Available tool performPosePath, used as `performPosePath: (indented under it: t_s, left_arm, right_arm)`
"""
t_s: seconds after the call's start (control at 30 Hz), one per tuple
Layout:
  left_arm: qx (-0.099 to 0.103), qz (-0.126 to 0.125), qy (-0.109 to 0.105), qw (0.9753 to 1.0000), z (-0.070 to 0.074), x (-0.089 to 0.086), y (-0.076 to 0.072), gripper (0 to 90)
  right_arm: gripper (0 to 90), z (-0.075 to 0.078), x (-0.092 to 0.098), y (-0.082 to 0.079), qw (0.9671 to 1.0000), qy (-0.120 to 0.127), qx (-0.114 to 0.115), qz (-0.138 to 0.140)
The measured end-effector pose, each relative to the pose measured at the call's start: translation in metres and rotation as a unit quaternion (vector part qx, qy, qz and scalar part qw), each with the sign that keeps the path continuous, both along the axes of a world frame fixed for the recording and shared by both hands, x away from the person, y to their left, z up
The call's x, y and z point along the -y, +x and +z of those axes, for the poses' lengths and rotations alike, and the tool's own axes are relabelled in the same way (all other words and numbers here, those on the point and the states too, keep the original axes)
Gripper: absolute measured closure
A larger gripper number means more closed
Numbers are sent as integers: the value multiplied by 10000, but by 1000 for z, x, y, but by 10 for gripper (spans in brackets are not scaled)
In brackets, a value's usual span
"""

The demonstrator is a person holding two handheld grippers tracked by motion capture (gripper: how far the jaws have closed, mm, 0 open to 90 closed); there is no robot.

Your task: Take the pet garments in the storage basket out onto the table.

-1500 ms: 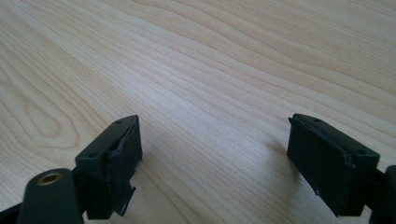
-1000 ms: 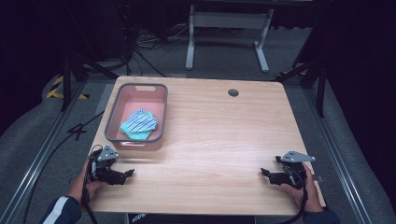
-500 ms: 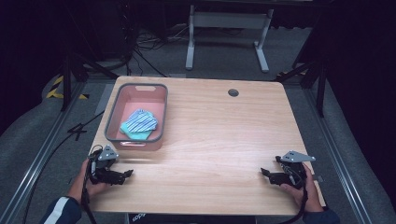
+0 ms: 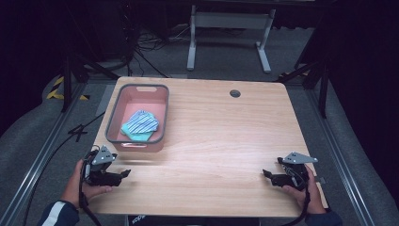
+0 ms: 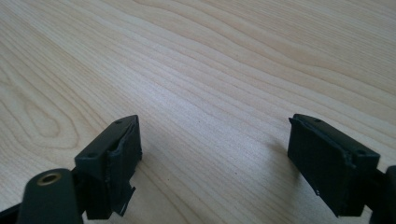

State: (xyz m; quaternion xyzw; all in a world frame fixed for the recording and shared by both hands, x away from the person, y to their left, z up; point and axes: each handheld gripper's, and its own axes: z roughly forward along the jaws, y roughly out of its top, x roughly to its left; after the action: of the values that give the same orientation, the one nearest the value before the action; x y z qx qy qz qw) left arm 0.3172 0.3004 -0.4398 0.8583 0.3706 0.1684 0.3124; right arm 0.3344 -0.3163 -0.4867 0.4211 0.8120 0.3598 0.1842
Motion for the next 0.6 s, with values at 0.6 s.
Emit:
performPosePath:
  t_s: [0.6]
  left_arm:
    - [583, -105, -239, 9980, 50, 1, -1, 218]
  right_arm:
    - [180, 0, 0, 0, 10000, 1, -3, -3]
